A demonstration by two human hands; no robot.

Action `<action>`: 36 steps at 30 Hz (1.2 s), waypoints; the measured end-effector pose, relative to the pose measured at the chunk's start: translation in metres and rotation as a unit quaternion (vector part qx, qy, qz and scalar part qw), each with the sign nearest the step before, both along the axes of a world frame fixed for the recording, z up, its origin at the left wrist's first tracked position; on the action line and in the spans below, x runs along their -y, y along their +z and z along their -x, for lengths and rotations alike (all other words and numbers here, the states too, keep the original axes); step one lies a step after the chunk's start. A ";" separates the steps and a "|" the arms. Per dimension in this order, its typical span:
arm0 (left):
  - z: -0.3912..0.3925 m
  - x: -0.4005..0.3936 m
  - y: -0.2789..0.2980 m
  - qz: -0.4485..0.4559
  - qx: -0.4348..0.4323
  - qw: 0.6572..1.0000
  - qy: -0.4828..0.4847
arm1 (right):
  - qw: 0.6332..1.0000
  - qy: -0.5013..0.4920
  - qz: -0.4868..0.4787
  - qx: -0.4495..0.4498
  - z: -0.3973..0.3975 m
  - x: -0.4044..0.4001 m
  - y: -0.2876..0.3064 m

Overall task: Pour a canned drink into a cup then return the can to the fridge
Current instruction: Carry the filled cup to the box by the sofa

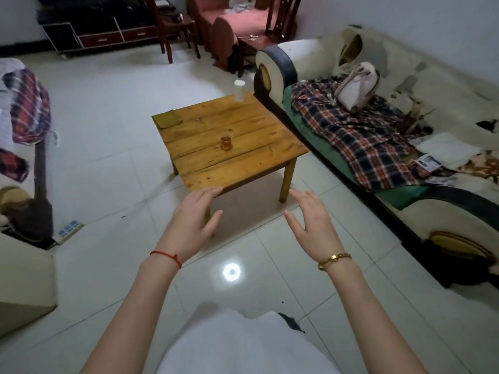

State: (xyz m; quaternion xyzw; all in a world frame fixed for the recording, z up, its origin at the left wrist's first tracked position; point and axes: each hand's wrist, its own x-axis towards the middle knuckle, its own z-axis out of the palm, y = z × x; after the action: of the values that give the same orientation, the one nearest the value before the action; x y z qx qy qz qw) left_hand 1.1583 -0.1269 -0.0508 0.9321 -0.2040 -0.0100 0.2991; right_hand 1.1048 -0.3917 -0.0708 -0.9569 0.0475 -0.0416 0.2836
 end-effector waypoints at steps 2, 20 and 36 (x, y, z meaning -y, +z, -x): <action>-0.026 0.012 -0.001 -0.008 -0.003 1.000 -0.001 | 1.000 -0.005 -0.005 -0.012 -0.025 0.013 -0.004; -0.262 0.132 -0.021 0.001 -0.016 0.991 0.136 | 0.992 0.117 -0.012 -0.045 -0.332 0.147 -0.019; -0.401 0.146 -0.069 0.033 -0.108 0.937 0.330 | 0.966 0.226 -0.014 -0.128 -0.531 0.148 -0.059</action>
State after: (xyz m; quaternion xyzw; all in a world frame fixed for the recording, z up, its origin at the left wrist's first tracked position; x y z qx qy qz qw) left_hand 1.5595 -0.2727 -0.1198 0.9301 0.1482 -0.0043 0.3360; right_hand 1.6357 -0.5398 -0.1299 -0.9359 -0.1334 0.1475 0.2910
